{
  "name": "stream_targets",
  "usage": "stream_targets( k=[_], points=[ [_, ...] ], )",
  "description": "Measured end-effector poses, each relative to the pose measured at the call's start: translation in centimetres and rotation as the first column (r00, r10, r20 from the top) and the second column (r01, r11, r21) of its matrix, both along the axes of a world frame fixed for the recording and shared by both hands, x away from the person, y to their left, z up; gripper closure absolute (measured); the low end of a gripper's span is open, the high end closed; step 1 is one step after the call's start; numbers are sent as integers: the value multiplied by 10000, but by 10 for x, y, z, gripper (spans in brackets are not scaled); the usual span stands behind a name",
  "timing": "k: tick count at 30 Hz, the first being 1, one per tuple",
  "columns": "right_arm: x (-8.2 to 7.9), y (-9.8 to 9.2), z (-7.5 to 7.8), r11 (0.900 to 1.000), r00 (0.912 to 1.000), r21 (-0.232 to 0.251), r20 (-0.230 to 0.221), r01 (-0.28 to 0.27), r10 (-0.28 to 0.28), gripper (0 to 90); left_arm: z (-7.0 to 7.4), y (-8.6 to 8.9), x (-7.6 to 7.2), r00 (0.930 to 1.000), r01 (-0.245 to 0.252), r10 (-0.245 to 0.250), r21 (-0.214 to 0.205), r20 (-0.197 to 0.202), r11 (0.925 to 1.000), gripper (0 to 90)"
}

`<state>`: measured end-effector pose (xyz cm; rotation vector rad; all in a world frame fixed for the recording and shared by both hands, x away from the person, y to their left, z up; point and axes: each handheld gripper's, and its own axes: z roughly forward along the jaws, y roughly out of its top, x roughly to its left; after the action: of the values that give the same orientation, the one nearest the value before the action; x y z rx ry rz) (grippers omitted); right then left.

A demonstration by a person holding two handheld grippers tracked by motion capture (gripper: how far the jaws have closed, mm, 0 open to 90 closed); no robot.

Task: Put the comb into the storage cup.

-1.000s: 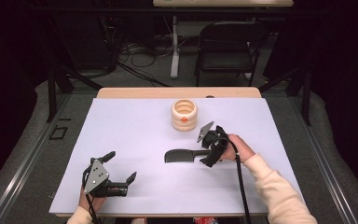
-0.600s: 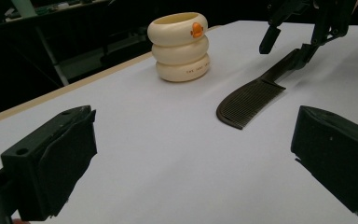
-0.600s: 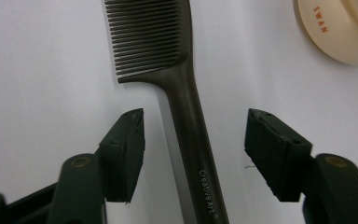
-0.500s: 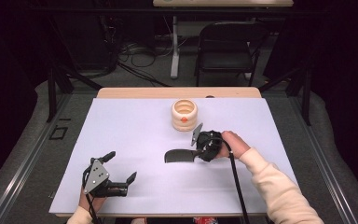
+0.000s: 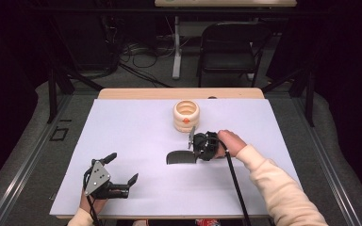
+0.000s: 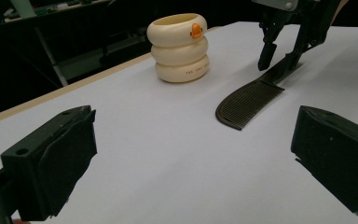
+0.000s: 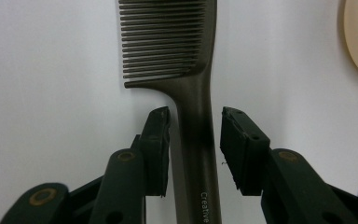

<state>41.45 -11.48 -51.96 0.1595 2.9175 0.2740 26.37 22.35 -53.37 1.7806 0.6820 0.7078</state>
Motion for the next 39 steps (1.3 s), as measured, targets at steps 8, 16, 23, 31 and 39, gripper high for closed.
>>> stream_targets(
  k=[8,16,23,31,39],
  points=[
    [4,6,-7,9996,9998,-285,-175,15,-20,676,0,1,0,10000,-29,29,43,20,10000,1],
    [5,9,-8,9981,9998,-603,-146,-140,132,720,0,-1,0,10000,-24,24,5,-1,10000,1],
    [3,3,0,9996,9999,-272,100,33,-30,723,0,-1,0,10000,-20,20,21,-18,10000,1],
    [1,-7,8,9986,9992,429,210,321,-330,723,0,0,0,10000,-14,14,45,-8,10000,1],
    [-3,-20,17,9859,9961,1469,249,804,-849,723,0,0,0,10000,-39,39,58,3,10000,1]
  ],
)
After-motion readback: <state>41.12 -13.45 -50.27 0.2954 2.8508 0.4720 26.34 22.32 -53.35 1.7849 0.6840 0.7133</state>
